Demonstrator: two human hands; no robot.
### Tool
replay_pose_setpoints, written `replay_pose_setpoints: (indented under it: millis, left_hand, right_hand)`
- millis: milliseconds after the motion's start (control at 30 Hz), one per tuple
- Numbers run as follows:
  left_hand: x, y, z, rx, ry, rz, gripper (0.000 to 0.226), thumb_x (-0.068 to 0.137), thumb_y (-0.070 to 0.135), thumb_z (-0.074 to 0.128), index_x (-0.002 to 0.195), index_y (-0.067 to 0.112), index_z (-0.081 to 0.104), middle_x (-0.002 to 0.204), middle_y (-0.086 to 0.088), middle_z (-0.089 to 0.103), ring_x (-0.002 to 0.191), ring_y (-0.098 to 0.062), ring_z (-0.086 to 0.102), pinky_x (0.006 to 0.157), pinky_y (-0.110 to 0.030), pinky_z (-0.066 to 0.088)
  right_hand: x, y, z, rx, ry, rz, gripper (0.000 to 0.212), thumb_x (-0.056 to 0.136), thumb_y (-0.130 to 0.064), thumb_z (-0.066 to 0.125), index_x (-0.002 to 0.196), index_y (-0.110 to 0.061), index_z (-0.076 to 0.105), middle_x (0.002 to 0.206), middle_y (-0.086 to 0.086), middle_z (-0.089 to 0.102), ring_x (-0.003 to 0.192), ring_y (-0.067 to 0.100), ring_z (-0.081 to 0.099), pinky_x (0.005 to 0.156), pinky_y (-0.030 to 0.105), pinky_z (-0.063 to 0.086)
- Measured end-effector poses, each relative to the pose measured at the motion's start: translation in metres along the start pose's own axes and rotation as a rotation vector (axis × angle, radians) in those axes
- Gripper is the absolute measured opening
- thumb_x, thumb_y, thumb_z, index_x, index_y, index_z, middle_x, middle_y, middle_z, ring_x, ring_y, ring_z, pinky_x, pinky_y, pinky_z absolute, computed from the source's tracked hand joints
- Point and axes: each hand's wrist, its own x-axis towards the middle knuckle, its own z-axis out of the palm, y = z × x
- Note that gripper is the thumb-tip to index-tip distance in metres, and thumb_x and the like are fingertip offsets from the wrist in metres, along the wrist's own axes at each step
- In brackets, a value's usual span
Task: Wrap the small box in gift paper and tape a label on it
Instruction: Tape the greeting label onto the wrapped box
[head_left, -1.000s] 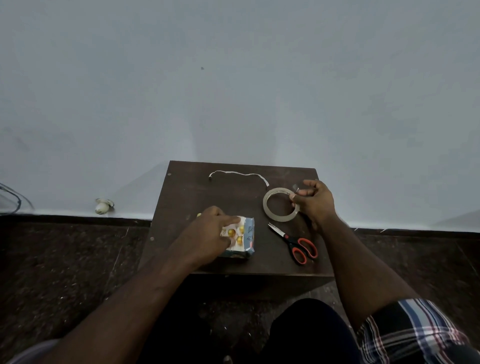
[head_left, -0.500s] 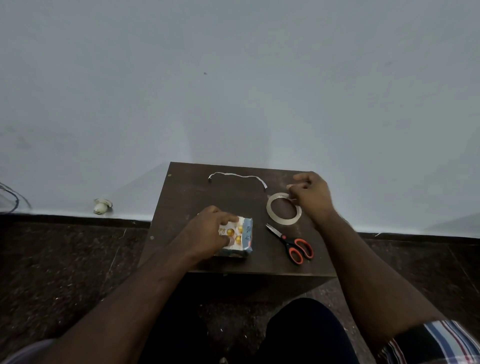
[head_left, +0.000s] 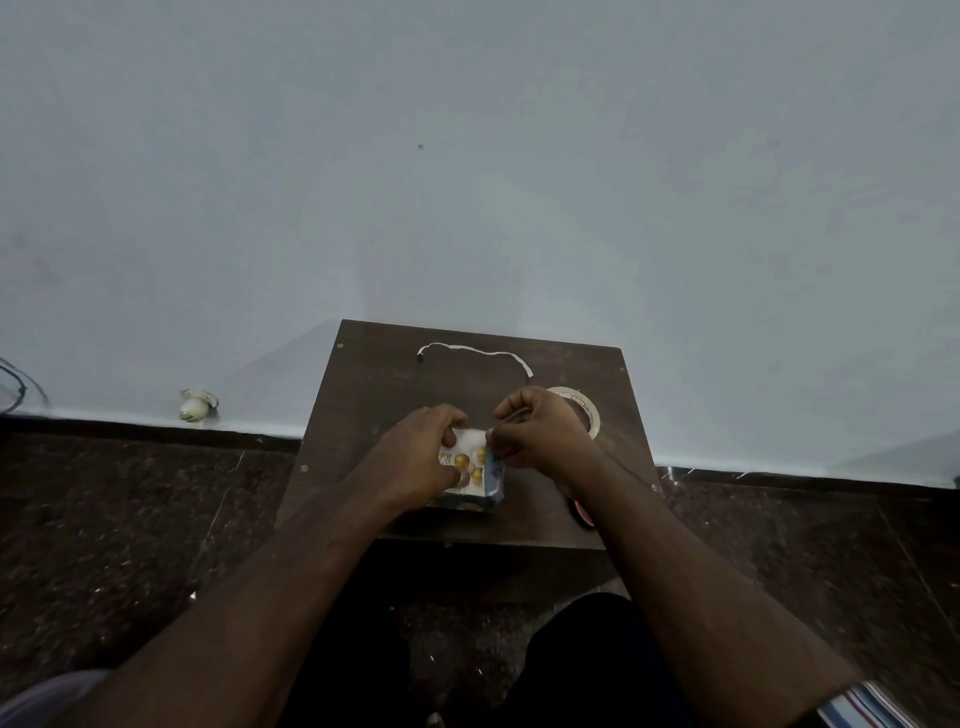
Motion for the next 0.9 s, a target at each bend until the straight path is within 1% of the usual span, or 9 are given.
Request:
replay_pose_setpoints:
  millis: [100, 200, 333, 500, 567, 667, 800, 833, 900]
  left_hand:
    - [-0.001, 0.002, -0.001, -0.016, 0.000, 0.015, 0.066, 0.079, 0.024, 0.082, 0.136, 0.036, 0.050, 0.111, 0.013, 0.053, 0.099, -0.003, 0.051, 0.076, -0.019, 0.037]
    - [-0.002, 0.003, -0.002, -0.017, 0.001, 0.029, 0.064, 0.080, 0.023, 0.081, 0.134, 0.037, 0.051, 0.111, 0.011, 0.054, 0.098, -0.004, 0.051, 0.076, -0.020, 0.038]
    - [-0.003, 0.004, -0.003, -0.002, -0.013, 0.037, 0.060, 0.081, 0.023, 0.080, 0.133, 0.037, 0.052, 0.111, 0.010, 0.052, 0.098, -0.005, 0.050, 0.077, -0.021, 0.038]
    - [-0.002, 0.005, -0.004, 0.049, -0.022, 0.052, 0.054, 0.084, 0.027, 0.078, 0.132, 0.037, 0.055, 0.112, 0.010, 0.050, 0.099, -0.005, 0.048, 0.073, -0.019, 0.036]
    - [-0.002, 0.005, -0.004, 0.063, -0.028, 0.056, 0.052, 0.084, 0.027, 0.077, 0.131, 0.037, 0.057, 0.113, 0.010, 0.049, 0.099, -0.004, 0.048, 0.076, -0.020, 0.037]
    - [-0.001, 0.004, -0.004, 0.089, -0.045, 0.052, 0.053, 0.086, 0.029, 0.076, 0.134, 0.036, 0.056, 0.114, 0.010, 0.047, 0.102, -0.005, 0.047, 0.082, -0.022, 0.038]
    - [-0.001, 0.004, -0.004, 0.125, -0.073, 0.050, 0.054, 0.088, 0.032, 0.073, 0.139, 0.036, 0.054, 0.114, 0.011, 0.042, 0.102, -0.004, 0.043, 0.084, -0.022, 0.038]
    - [-0.001, 0.004, -0.004, 0.128, -0.070, 0.052, 0.055, 0.089, 0.032, 0.073, 0.140, 0.036, 0.054, 0.115, 0.010, 0.043, 0.101, -0.004, 0.043, 0.085, -0.022, 0.038]
    - [0.000, 0.005, -0.004, 0.135, -0.066, 0.053, 0.055, 0.089, 0.031, 0.073, 0.140, 0.034, 0.054, 0.119, 0.008, 0.045, 0.100, -0.003, 0.042, 0.085, -0.021, 0.037]
  right_hand:
    - [-0.001, -0.002, 0.001, -0.026, 0.018, 0.007, 0.020, 0.080, 0.003, 0.073, 0.090, -0.010, 0.060, 0.074, 0.014, 0.070, 0.063, 0.021, 0.069, 0.062, 0.037, 0.060]
    - [-0.002, -0.006, 0.001, -0.059, 0.022, 0.014, 0.019, 0.081, 0.003, 0.072, 0.091, -0.008, 0.061, 0.070, 0.011, 0.069, 0.059, 0.020, 0.068, 0.059, 0.034, 0.060]
    - [-0.002, -0.013, -0.002, -0.121, -0.001, 0.010, 0.018, 0.082, 0.003, 0.071, 0.094, -0.006, 0.061, 0.072, 0.012, 0.070, 0.058, 0.018, 0.068, 0.053, 0.027, 0.058]
    - [0.002, -0.015, -0.004, -0.212, -0.020, 0.002, 0.018, 0.082, 0.001, 0.072, 0.093, -0.008, 0.061, 0.071, 0.009, 0.070, 0.058, 0.015, 0.069, 0.056, 0.028, 0.060]
    - [0.002, -0.016, -0.005, -0.222, -0.025, 0.004, 0.017, 0.082, 0.001, 0.072, 0.093, -0.009, 0.061, 0.071, 0.009, 0.070, 0.058, 0.015, 0.069, 0.058, 0.029, 0.060]
    - [0.002, -0.020, -0.006, -0.244, -0.040, 0.011, 0.016, 0.082, 0.001, 0.072, 0.087, -0.010, 0.061, 0.070, 0.009, 0.070, 0.057, 0.014, 0.068, 0.055, 0.027, 0.058]
    - [0.003, -0.024, -0.007, -0.285, -0.050, 0.017, 0.017, 0.084, -0.002, 0.071, 0.072, -0.012, 0.064, 0.070, 0.009, 0.071, 0.058, 0.013, 0.067, 0.055, 0.025, 0.056]
    - [0.003, -0.024, -0.007, -0.291, -0.046, 0.017, 0.017, 0.085, -0.004, 0.072, 0.071, -0.011, 0.065, 0.072, 0.011, 0.073, 0.058, 0.014, 0.067, 0.056, 0.025, 0.057]
    - [0.004, -0.025, -0.007, -0.311, -0.034, 0.015, 0.017, 0.084, -0.007, 0.074, 0.069, -0.010, 0.066, 0.076, 0.015, 0.075, 0.061, 0.017, 0.068, 0.062, 0.032, 0.059]
